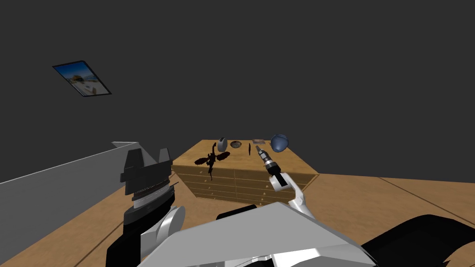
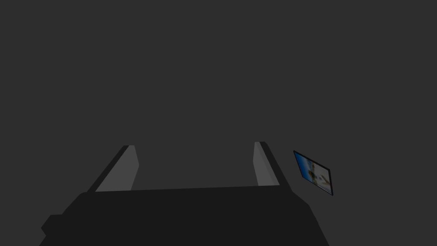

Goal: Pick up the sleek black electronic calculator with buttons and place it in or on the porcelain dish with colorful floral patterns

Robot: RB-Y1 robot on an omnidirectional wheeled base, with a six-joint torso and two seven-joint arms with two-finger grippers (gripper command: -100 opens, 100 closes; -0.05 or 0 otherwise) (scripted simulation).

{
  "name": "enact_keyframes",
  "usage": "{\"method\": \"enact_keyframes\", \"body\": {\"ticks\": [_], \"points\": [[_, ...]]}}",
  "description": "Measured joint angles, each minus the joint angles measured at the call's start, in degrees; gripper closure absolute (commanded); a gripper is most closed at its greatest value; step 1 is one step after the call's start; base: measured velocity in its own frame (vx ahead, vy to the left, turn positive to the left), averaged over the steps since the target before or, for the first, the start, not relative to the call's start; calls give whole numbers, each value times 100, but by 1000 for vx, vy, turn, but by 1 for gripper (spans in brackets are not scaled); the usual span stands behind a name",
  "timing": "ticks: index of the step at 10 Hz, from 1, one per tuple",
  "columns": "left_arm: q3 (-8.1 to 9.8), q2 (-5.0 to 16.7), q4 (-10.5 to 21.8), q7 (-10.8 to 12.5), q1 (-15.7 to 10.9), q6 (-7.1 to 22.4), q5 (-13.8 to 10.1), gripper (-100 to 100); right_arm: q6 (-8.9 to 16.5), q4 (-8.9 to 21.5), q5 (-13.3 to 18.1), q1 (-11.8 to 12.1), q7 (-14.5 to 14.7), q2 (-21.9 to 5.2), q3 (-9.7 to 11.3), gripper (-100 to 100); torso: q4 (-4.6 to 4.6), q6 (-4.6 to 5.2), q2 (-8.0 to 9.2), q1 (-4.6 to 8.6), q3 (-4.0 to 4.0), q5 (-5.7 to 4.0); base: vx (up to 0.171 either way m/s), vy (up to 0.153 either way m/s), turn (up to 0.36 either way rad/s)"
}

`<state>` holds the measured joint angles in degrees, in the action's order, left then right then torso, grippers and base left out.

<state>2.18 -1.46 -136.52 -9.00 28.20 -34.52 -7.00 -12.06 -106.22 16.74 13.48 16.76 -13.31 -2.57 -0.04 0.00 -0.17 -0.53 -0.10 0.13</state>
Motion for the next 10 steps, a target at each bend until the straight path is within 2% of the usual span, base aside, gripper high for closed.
{"method": "enact_keyframes", "body": {"ticks": [3,5,7,10], "points": [[0,0,0,0,0,0,0,0,317,466,312,-273,302,-127,-115,-100,1,0,7,1,4,0,22,127,-2],[0,0,0,0,0,0,0,0,416,709,435,-403,423,-166,-164,-100,1,0,6,20,4,-5,30,102,3],[0,0,0,0,0,0,0,0,565,1092,638,-601,624,-244,-248,-100,0,0,2,9,1,-2,30,137,-2],[0,0,0,0,0,0,0,0,914,1519,923,-858,904,-460,-328,-100,0,1,1,12,0,-2,37,126,-1]]}}
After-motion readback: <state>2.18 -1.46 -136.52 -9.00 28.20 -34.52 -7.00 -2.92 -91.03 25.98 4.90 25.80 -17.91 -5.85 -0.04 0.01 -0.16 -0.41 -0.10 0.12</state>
